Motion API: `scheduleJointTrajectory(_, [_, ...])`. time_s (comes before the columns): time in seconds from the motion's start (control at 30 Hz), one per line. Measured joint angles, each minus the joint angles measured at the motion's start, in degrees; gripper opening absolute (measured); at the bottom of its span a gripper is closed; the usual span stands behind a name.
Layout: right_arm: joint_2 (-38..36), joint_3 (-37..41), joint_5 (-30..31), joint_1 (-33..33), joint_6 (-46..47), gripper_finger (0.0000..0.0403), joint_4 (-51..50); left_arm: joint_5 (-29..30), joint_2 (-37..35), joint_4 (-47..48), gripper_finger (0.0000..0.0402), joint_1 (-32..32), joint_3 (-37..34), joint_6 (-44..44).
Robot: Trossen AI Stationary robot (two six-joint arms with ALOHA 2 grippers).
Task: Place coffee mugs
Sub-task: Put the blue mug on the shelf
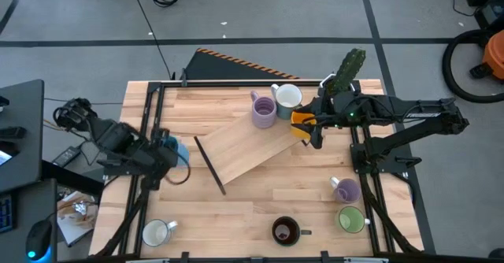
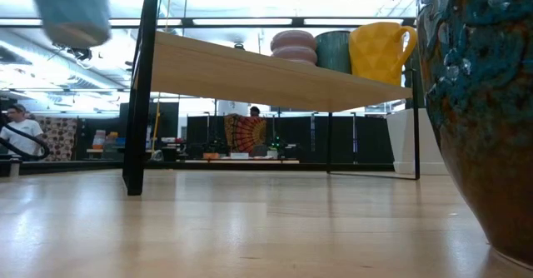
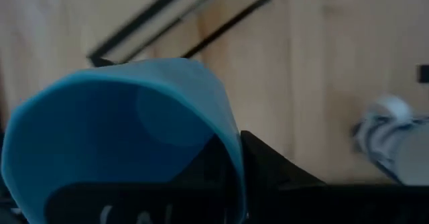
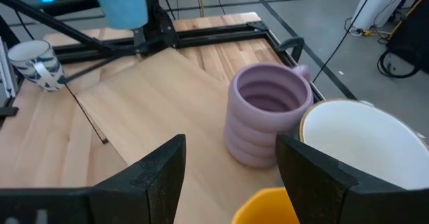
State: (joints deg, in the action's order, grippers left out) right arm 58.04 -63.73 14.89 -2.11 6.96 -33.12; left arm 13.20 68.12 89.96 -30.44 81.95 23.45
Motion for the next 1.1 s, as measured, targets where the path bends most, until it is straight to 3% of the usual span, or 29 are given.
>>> scheduleJointTrajectory(0.27, [0.89, 0.0, 0.09, 0.0, 0.37, 0.0236, -0.86, -0.49, 0.03, -0.67, 0.0029, 12.9, -0.02, -16.52])
scheduleJointTrajectory(0.67, [4.5, 0.0, 0.19, 0.0, -1.14, 0.0236, -0.78, -3.05, 0.11, -14.7, 0.0029, 30.38, -0.07, -44.51])
scheduleJointTrajectory(0.77, [4.98, 0.0, 0.29, 0.0, -1.14, 0.0236, -0.84, -4.93, 0.12, -18.9, 0.0029, 31.55, -0.09, -52.2])
scheduleJointTrajectory(0.93, [5.01, 0.0, 0.33, 0.0, -1.17, 0.0236, -0.86, -0.72, 0.73, -24.93, 0.0029, 30.25, -0.09, -64.76])
scheduleJointTrajectory(1.1, [5.01, 0.0, 0.41, 0.0, -1.62, 0.0236, -1.25, 0.11, 3.85, -30.25, 0.0029, 29.86, -0.09, -69.54])
